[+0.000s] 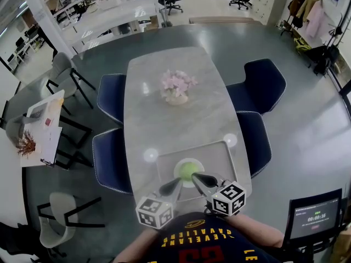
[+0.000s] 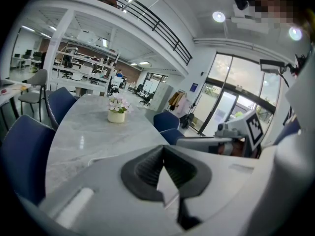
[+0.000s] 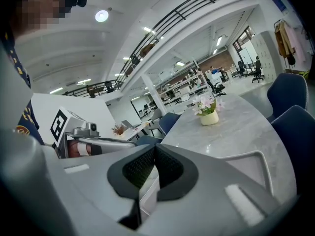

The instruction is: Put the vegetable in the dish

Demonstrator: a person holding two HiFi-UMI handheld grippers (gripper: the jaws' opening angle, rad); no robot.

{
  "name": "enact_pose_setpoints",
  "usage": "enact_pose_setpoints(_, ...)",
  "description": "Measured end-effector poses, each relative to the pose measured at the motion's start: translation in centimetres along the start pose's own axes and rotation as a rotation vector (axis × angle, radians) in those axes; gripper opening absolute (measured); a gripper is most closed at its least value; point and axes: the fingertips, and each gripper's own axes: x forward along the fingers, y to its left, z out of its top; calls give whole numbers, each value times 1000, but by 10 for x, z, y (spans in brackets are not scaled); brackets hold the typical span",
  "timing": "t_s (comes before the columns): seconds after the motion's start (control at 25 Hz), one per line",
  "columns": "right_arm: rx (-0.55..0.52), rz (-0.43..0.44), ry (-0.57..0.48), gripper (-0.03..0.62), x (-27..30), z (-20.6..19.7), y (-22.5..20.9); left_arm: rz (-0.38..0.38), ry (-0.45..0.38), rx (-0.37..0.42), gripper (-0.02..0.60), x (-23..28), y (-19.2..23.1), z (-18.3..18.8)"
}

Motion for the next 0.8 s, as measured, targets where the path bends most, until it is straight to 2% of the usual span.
enact_pose_setpoints(0.8,4,-1,1,5,-2,-4,-2,-3,9,-5,2,1,0,-4)
